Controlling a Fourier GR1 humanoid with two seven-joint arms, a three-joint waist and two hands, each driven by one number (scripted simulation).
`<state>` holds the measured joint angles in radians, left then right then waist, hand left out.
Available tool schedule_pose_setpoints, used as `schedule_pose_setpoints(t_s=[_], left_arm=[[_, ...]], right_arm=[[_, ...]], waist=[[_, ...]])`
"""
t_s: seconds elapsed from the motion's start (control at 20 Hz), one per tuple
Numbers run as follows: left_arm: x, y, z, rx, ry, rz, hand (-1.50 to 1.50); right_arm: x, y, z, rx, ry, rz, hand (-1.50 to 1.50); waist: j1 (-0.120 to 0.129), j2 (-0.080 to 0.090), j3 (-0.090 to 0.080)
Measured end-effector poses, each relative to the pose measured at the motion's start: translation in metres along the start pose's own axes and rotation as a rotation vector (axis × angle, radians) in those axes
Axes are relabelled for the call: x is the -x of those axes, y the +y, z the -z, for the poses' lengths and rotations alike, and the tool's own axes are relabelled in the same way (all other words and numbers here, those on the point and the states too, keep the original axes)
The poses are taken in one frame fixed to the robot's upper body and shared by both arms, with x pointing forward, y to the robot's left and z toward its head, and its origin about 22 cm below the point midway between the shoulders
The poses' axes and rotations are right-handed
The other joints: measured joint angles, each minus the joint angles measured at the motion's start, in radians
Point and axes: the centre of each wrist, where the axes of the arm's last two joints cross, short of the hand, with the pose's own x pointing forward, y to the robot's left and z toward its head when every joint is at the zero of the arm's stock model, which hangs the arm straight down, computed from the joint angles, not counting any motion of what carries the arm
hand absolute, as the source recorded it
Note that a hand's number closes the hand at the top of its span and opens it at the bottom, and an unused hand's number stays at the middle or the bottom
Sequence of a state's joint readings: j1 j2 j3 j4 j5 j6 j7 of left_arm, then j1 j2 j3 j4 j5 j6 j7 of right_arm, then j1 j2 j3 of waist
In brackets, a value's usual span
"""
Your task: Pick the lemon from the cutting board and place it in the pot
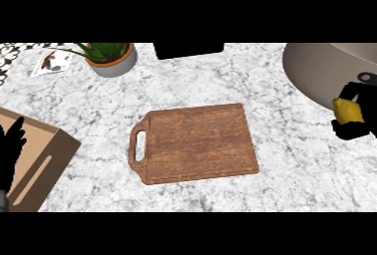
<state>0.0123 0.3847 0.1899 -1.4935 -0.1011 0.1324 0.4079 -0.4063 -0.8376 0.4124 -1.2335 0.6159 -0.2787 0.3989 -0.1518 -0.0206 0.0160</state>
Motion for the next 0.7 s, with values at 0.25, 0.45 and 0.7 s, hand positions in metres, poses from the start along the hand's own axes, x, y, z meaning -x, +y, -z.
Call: schedule_pose_setpoints(t_s=[0.25,0.45,0.7], left_arm=[[0.005,-0.001,-0.003,-0.004,0.007,-0.012,0.0],[0.004,-0.001,-0.003,0.006,-0.004,-0.015,0.0],[-0.006,-0.009,-0.002,0.043,-0.041,-0.012,0.0]], right_arm=[[0.042,-0.064,0.017,0.204,-0.092,0.177,1.5],[0.082,-0.112,0.022,0.317,-0.168,0.281,1.5],[0.147,-0.158,0.013,0.354,-0.254,0.375,1.5]], waist=[[-0.003,-0.004,0.001],[0.012,0.0,-0.001],[0.055,0.01,-0.004]])
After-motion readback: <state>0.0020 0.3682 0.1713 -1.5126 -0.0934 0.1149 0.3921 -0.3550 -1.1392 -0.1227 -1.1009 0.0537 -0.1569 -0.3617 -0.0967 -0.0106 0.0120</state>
